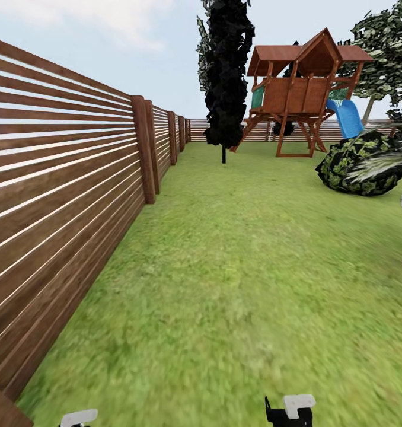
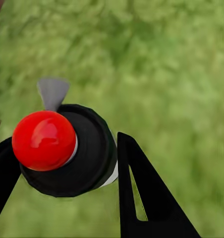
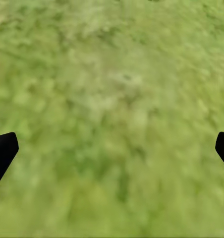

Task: Pick up the pesticide atomizer in the garden and spray insectifuge to fully cover both potted plants in the garden.

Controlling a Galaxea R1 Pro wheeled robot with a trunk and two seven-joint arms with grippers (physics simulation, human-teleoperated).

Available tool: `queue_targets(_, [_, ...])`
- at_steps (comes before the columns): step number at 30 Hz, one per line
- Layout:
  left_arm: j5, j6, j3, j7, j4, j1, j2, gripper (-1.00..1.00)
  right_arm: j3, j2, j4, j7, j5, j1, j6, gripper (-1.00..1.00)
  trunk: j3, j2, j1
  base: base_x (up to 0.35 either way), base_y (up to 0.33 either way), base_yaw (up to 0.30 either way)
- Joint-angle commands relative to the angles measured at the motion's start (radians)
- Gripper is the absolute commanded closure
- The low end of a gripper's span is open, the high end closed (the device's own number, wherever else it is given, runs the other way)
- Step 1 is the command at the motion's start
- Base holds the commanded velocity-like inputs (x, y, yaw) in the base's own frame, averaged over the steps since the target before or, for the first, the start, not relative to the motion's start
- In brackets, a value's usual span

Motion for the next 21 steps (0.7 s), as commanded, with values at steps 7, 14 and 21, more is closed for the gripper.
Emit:
queue_targets(7, [-0.008, -0.003, 0.008, 0.002, 0.002, -0.001, -0.004, 1.00, 0.000, 0.000, 0.001, -0.009, 0.010, -0.001, -0.001, -1.00, -0.001, 0.000, 0.000, 0.320, 0.000, -0.013])
queue_targets(14, [-0.005, -0.002, 0.011, 0.002, 0.002, -0.001, -0.005, 1.00, 0.000, 0.000, 0.000, -0.009, 0.010, -0.001, -0.001, -1.00, -0.001, 0.000, 0.000, 0.337, 0.000, -0.232])
queue_targets(21, [-0.003, -0.002, 0.013, 0.003, 0.002, -0.001, -0.005, 1.00, 0.000, 0.000, 0.000, -0.010, 0.010, -0.001, -0.001, -1.00, -0.001, 0.000, 0.000, 0.323, 0.136, -0.262])
